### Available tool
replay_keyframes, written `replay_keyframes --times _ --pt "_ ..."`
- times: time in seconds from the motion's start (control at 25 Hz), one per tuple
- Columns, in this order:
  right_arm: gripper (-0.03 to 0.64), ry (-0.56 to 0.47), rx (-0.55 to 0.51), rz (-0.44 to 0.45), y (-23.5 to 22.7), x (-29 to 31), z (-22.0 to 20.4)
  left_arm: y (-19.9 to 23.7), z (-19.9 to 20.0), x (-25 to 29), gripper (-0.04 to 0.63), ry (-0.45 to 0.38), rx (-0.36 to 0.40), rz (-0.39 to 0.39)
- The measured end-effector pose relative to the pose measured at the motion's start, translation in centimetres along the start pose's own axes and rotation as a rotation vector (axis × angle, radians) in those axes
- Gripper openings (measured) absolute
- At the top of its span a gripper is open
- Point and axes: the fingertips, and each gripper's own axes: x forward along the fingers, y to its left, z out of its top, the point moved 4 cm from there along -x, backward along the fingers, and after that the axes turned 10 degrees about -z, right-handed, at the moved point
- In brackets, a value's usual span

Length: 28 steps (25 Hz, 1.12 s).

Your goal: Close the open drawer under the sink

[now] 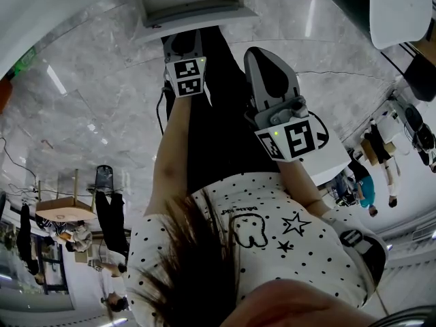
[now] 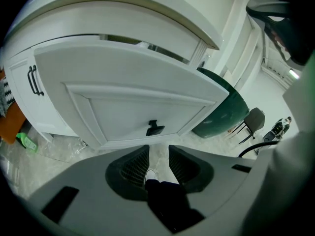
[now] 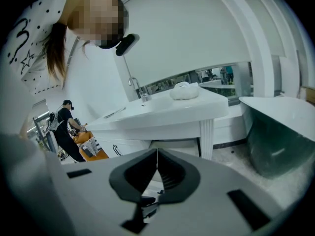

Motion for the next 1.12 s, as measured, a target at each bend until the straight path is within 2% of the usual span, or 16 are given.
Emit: replay_keyframes --times 0.12,0.24,0.32,0.4,0.52,0.76,1.12 --pt "0.015 -0.012 0.001 0.004 0.0 -0.1 0.6 -0.4 0.5 -0.7 0.123 0.009 0.008 -0.008" --pt "0.015 -0.017 -0.004 0.003 -0.3 -0.5 1.3 -1.7 1.3 -2.7 0.121 0.007 0.055 -0.044" --pt "0.015 -0.020 -0.010 -0.002 -0.5 -0.7 1.8 -2.5 2.6 -5.0 0.113 -0.040 0.090 -0.064" --pt "0.015 -0.021 -0.025 -0.010 -0.8 -0.7 2.1 -3.4 4.7 -7.5 0.057 -0.107 0.120 -0.089" --pt "0.015 -0.006 -0.068 -0.012 -0.9 -0.4 2.5 -4.6 8.9 -11.4 0.026 -0.199 0.151 -0.116" --pt "0.014 -0.019 -0.129 0.016 0.1 -1.1 5.0 -5.7 17.9 -18.6 0.005 -0.345 0.222 -0.059" --pt "0.015 -0.133 -0.131 0.054 1.6 -2.2 11.4 -7.1 26.2 -25.1 0.005 -0.483 0.257 0.003"
